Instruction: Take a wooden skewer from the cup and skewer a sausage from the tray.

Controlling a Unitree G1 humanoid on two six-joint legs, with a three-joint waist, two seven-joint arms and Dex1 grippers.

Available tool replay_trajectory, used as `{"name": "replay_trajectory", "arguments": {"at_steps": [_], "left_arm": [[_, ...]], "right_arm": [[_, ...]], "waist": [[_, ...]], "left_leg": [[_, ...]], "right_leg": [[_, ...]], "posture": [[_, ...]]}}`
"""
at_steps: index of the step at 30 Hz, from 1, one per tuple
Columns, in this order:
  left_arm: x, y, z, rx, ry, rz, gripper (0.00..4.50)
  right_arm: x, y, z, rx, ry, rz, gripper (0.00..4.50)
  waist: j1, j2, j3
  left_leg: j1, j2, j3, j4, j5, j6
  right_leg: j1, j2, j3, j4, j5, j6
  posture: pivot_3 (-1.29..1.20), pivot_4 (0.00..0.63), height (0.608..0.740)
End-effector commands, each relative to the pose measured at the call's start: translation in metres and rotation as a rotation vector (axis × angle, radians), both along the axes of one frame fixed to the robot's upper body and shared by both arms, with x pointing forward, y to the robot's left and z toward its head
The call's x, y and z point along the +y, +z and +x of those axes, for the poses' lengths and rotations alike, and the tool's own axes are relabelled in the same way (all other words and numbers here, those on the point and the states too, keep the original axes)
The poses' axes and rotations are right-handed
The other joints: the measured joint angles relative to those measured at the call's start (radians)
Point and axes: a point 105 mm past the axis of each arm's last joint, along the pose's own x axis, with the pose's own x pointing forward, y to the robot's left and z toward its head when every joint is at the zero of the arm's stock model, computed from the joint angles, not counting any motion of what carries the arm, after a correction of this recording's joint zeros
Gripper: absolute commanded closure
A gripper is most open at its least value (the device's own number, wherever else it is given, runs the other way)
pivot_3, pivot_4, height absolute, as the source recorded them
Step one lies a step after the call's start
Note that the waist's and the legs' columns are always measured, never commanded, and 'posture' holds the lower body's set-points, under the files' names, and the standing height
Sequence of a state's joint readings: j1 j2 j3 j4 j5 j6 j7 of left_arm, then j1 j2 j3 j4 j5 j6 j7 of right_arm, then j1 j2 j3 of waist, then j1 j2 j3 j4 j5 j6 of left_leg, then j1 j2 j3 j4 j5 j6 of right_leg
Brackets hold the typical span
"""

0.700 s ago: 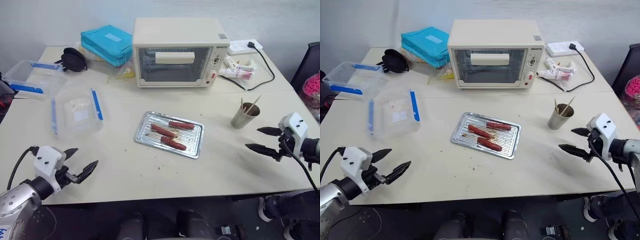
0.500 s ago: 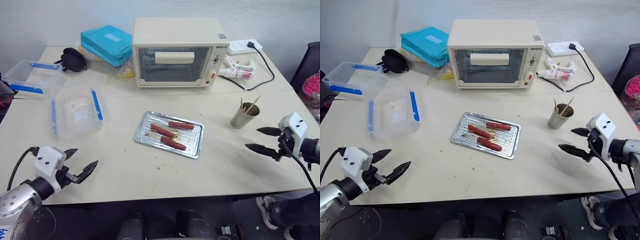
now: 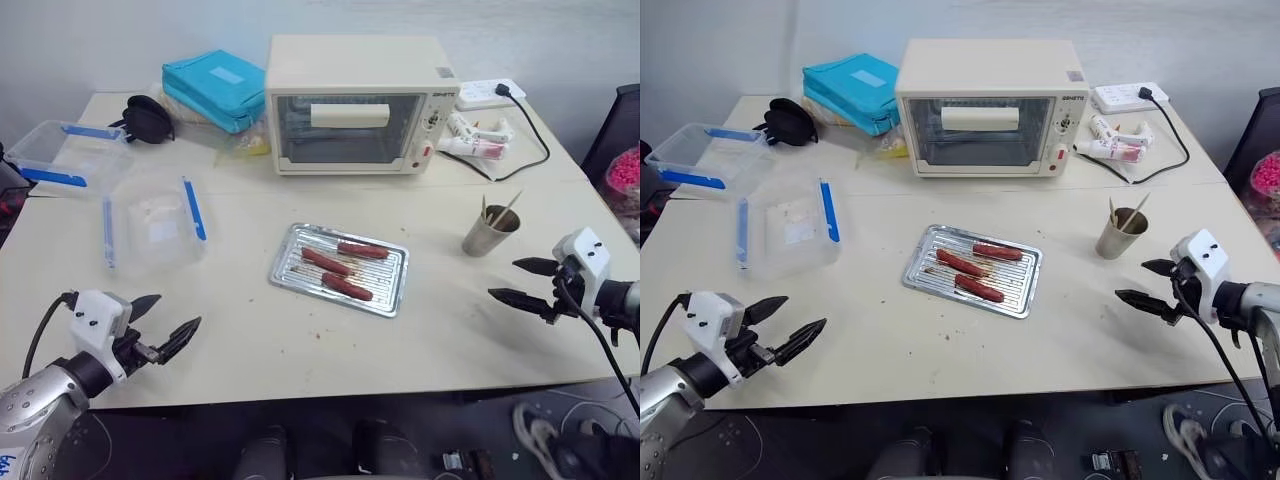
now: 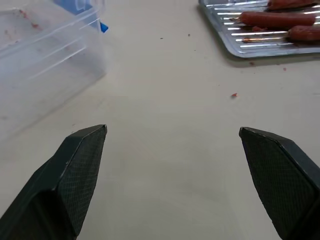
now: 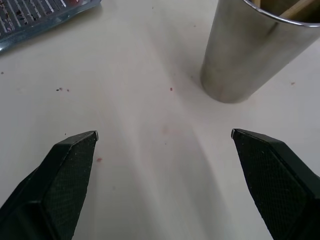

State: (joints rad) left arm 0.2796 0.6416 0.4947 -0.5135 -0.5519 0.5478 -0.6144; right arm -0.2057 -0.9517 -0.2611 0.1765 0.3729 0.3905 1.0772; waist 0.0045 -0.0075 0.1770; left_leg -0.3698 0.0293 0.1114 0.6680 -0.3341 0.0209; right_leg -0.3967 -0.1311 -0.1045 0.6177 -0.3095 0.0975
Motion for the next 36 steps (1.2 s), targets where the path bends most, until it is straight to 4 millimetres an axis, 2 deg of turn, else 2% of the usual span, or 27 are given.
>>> {"name": "replay_trajectory", "arguments": {"at_steps": [1, 9, 13, 18, 24, 31, 32, 33, 36], "left_arm": [[-0.028, 0.024, 0.002, -0.039, -0.172, -0.028, 0.00], [-0.062, 0.076, 0.006, -0.049, -0.466, -0.115, 0.00], [-0.082, 0.098, 0.003, -0.053, -0.620, -0.119, 0.00], [-0.101, 0.105, 0.003, -0.043, -0.741, -0.098, 0.00], [-0.109, 0.103, -0.003, -0.035, -0.791, -0.064, 0.00], [-0.107, 0.099, 0.002, -0.047, -0.760, -0.045, 0.00], [-0.107, 0.099, 0.002, -0.050, -0.757, -0.041, 0.00], [-0.108, 0.099, 0.002, -0.054, -0.755, -0.039, 0.00], [-0.108, 0.100, 0.002, -0.064, -0.743, -0.045, 0.00]], "right_arm": [[0.005, 0.024, -0.004, -0.098, -0.023, 0.054, 0.03], [0.020, 0.052, -0.024, -0.222, -0.095, 0.137, 0.03], [0.023, 0.068, -0.019, -0.341, -0.188, 0.169, 0.03], [0.041, 0.066, -0.002, -0.422, -0.279, 0.175, 0.03], [0.056, 0.059, 0.014, -0.433, -0.305, 0.226, 0.03], [0.047, 0.048, 0.043, -0.450, -0.394, 0.257, 0.03], [0.046, 0.047, 0.046, -0.454, -0.404, 0.253, 0.43], [0.044, 0.046, 0.048, -0.456, -0.411, 0.250, 0.59], [0.043, 0.046, 0.052, -0.467, -0.415, 0.246, 1.53]], "waist": [[0.001, 0.000, 0.000], [-0.004, 0.000, 0.000], [-0.005, 0.000, 0.000], [-0.006, 0.000, 0.000], [-0.007, 0.000, 0.000], [-0.007, 0.000, 0.000], [-0.007, 0.000, 0.000], [-0.007, 0.000, 0.000], [-0.008, 0.000, 0.000]], "left_leg": [[0.000, 0.000, 0.000, 0.000, 0.000, 0.000], [0.000, 0.000, -0.001, 0.000, 0.000, -0.001], [0.000, 0.000, 0.000, 0.000, 0.001, -0.001], [0.000, 0.000, 0.000, 0.000, 0.001, -0.002], [0.000, 0.002, 0.001, 0.000, 0.002, -0.003], [0.000, 0.001, 0.001, 0.000, 0.002, -0.003], [0.000, 0.001, 0.001, 0.000, 0.002, -0.003], [0.000, 0.002, 0.001, 0.000, 0.002, -0.003], [0.000, 0.002, 0.001, 0.000, 0.002, -0.003]], "right_leg": [[0.000, 0.000, 0.000, 0.000, 0.000, 0.000], [0.000, 0.001, 0.000, 0.004, 0.000, 0.000], [0.000, 0.002, 0.001, 0.004, 0.000, 0.000], [0.000, 0.008, 0.001, 0.004, 0.000, 0.000], [-0.001, 0.013, 0.002, 0.004, 0.000, 0.000], [-0.001, 0.013, 0.003, 0.004, 0.000, 0.000], [-0.001, 0.013, 0.003, 0.004, 0.000, 0.000], [-0.001, 0.013, 0.003, 0.004, 0.000, 0.000], [-0.001, 0.013, 0.003, 0.004, 0.000, 0.000]], "posture": [[0.00, 0.150, 0.740], [0.00, 0.150, 0.740], [0.00, 0.150, 0.740], [0.00, 0.150, 0.740], [0.00, 0.150, 0.740], [0.00, 0.150, 0.740], [0.00, 0.150, 0.740], [0.00, 0.150, 0.740], [0.00, 0.150, 0.740]]}}
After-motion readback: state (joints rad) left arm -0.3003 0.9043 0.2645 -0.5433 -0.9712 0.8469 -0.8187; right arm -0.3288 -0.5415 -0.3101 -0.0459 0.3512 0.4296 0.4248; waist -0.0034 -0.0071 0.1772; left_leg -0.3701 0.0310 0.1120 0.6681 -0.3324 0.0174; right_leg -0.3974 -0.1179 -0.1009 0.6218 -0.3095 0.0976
